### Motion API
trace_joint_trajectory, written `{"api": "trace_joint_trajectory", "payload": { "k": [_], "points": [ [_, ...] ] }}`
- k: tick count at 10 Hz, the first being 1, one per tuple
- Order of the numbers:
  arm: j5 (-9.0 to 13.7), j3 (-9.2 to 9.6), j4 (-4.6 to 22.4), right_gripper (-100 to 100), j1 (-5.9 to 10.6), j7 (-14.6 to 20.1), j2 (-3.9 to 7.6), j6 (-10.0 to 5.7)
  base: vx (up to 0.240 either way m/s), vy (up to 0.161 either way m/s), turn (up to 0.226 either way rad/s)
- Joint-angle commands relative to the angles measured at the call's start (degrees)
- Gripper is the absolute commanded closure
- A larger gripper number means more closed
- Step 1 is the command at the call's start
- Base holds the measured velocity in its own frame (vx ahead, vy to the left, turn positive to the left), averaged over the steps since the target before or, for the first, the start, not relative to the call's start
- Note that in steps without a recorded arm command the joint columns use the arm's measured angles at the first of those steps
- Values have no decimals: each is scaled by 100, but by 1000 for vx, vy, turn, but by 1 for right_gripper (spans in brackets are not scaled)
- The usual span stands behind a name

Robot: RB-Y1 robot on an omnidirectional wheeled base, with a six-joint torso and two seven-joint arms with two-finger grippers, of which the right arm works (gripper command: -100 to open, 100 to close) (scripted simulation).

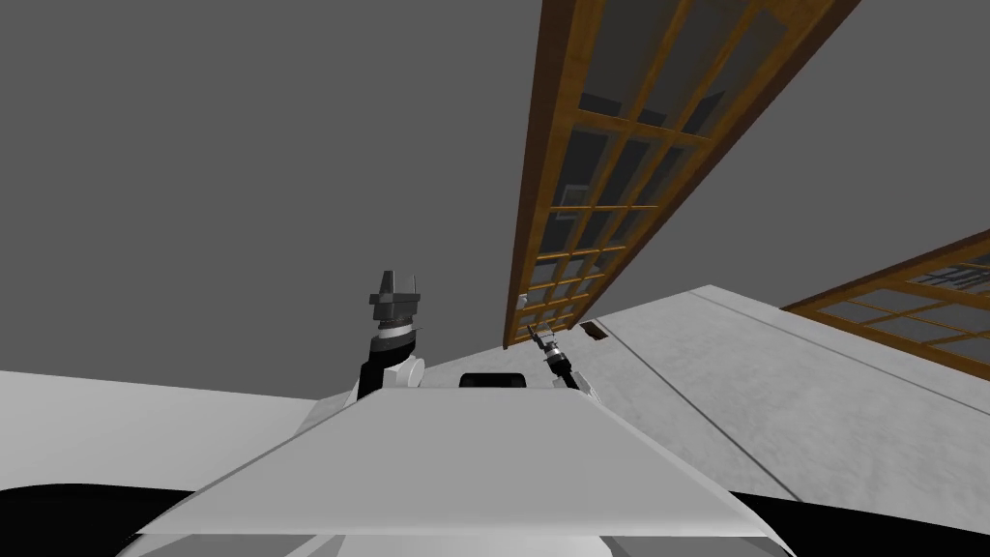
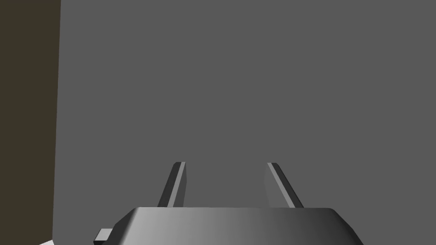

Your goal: Pull the door open

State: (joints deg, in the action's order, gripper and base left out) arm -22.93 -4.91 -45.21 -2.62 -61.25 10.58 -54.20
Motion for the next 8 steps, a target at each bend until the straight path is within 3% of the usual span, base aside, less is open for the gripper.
{"api": "trace_joint_trajectory", "payload": {
  "k": [1,4,8],
  "points": [
    [-38,-8,182,-100,65,-135,34,-45,140,-38,32],
    [-61,-16,338,-100,125,-231,45,-87,85,-15,17],
    [275,205,233,-100,17,-374,126,-14,134,173,56]
  ]
}}
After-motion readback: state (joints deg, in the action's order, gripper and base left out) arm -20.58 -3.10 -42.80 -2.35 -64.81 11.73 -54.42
